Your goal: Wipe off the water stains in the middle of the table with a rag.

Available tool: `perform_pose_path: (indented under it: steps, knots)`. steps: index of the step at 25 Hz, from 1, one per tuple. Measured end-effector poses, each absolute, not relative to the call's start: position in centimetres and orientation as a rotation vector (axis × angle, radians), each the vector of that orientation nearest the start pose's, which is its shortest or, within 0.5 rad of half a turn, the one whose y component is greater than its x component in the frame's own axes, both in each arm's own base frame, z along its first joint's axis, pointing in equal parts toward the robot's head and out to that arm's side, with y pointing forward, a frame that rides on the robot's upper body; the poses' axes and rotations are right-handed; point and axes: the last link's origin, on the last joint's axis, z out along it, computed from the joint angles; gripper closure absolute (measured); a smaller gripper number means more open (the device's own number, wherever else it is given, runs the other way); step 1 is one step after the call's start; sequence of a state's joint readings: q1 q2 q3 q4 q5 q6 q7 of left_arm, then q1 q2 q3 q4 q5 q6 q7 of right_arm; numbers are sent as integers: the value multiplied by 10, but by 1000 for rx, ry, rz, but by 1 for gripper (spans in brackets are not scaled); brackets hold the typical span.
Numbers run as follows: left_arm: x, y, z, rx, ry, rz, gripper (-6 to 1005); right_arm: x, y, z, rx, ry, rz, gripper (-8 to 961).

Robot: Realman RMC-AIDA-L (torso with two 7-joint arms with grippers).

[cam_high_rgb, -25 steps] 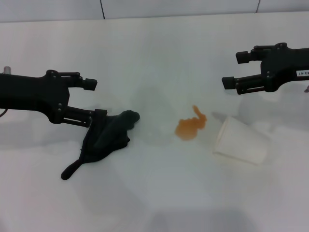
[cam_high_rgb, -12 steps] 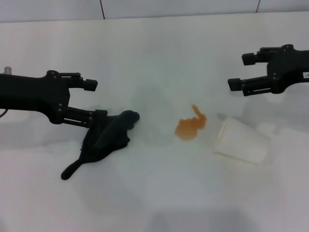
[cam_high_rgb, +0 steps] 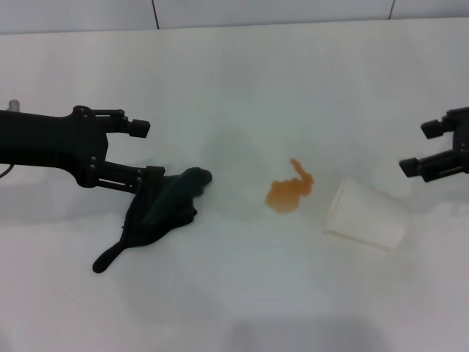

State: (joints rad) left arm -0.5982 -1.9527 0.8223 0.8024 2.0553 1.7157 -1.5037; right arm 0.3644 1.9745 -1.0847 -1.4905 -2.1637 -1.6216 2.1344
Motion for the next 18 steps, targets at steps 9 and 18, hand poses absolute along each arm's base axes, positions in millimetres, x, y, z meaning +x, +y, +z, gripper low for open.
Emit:
perform_pose_path:
  steps: [9, 18]
  knots:
    - [-238, 346, 49, -2958, -416, -445, 117, 211, 315, 78, -2751, 758, -138, 119]
    - [-238, 346, 48, -2961, -407, -445, 120, 201, 312, 54, -2812, 732, -222, 121]
